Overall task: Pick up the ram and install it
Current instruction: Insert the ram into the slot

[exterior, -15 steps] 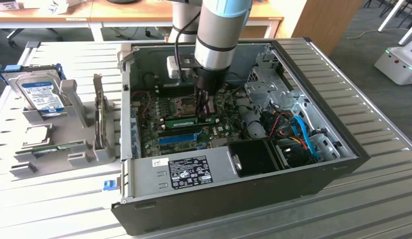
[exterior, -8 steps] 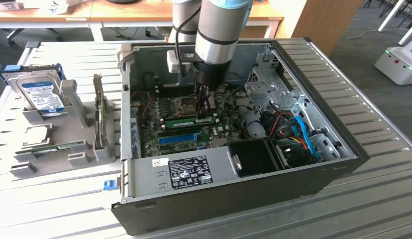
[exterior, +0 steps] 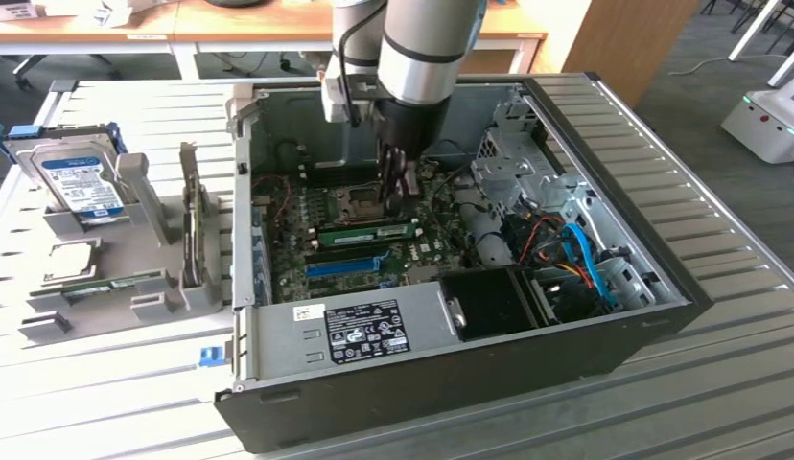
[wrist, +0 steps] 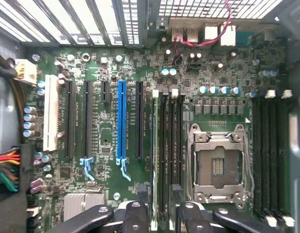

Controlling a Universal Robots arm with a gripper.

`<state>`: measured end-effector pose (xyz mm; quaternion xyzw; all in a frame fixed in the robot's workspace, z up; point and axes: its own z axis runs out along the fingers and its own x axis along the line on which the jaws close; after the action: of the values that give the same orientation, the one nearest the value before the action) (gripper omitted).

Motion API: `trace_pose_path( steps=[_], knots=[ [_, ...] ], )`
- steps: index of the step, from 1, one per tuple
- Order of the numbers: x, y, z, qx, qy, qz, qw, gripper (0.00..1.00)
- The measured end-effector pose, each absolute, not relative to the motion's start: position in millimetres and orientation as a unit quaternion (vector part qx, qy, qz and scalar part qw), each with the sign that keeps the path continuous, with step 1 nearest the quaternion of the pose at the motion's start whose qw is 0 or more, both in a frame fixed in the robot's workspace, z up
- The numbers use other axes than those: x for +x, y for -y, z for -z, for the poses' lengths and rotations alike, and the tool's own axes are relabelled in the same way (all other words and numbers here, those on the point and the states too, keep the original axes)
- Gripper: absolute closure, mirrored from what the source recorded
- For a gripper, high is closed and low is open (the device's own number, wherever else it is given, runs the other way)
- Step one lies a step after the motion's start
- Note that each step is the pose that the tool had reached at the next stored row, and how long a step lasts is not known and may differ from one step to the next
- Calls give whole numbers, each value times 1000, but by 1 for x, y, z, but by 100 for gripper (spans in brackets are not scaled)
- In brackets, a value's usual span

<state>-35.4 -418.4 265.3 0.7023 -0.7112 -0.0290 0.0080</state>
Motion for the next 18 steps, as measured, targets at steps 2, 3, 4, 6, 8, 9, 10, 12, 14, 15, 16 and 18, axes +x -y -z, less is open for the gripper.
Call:
trace_pose_path(
  steps=[2, 3, 4, 6, 8, 9, 10, 12, 14, 15, 16, 18],
  knots=[
    [-35, 418, -271, 702, 711, 29, 8, 69],
    [-35, 418, -274, 702, 711, 29, 8, 69],
    [-35, 418, -277, 702, 711, 29, 8, 69],
    [-35, 418, -283, 702, 711, 29, 8, 69],
    [-35, 418, -288, 702, 711, 29, 8, 69],
    [-35, 418, -291, 702, 711, 29, 8, 69],
    [-35, 418, -293, 702, 711, 29, 8, 69],
    [-35, 418, -299, 702, 711, 29, 8, 69],
    [-34, 418, -304, 702, 711, 29, 8, 69],
    [-34, 418, -306, 702, 711, 29, 8, 69],
    [-34, 418, -308, 702, 711, 29, 8, 69],
    [-34, 418, -313, 702, 711, 29, 8, 69]
  ],
)
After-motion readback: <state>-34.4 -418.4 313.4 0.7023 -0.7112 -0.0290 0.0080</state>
